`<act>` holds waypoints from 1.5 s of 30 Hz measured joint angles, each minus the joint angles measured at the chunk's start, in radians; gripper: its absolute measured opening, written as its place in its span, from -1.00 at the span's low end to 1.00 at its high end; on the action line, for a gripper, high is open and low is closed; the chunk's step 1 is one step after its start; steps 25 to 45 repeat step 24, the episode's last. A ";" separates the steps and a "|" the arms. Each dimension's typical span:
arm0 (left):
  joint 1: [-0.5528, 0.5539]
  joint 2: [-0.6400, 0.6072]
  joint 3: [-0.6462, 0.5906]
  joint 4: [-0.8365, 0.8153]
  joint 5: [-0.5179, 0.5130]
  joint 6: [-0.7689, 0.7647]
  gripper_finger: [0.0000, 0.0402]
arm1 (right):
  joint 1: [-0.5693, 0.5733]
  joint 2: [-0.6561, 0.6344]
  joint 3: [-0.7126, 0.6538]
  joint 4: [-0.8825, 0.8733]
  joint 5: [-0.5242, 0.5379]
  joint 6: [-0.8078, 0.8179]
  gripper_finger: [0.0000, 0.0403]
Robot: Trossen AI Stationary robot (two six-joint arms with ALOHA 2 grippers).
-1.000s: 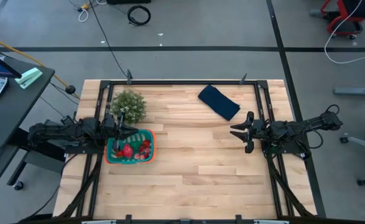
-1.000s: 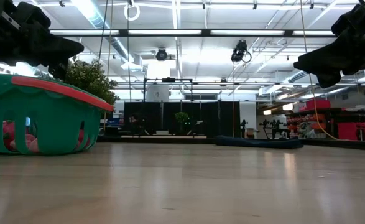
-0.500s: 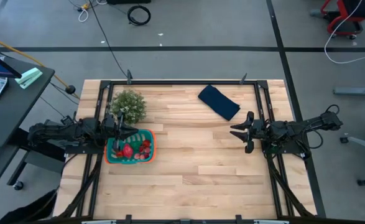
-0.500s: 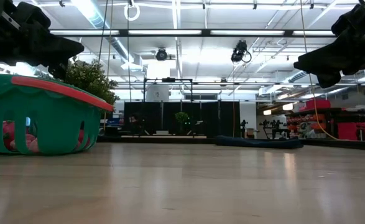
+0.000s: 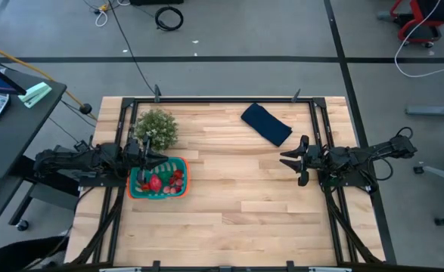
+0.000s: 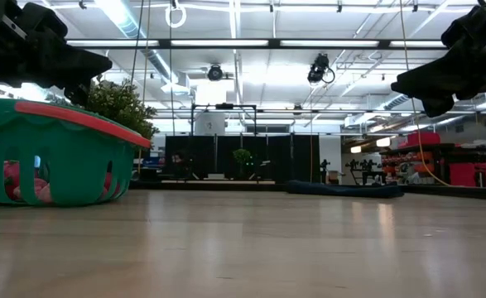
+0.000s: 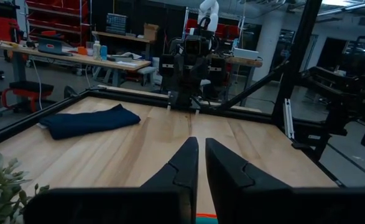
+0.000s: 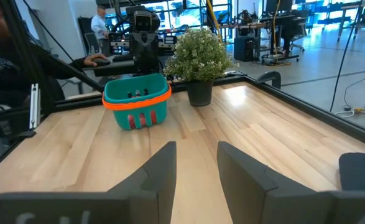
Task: Pick and placing Produce into tupperware
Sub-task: Return to Home Position
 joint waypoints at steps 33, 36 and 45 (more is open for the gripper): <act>0.000 0.000 0.000 0.000 0.000 0.000 -0.81 | 0.000 0.000 0.000 0.000 0.000 0.000 -0.38; 0.000 0.000 0.000 0.000 0.000 0.000 -0.81 | 0.000 0.000 0.000 0.000 0.000 0.000 -0.38; 0.000 0.000 0.000 0.000 0.000 0.000 -0.81 | 0.000 0.000 0.000 0.000 0.000 0.000 -0.38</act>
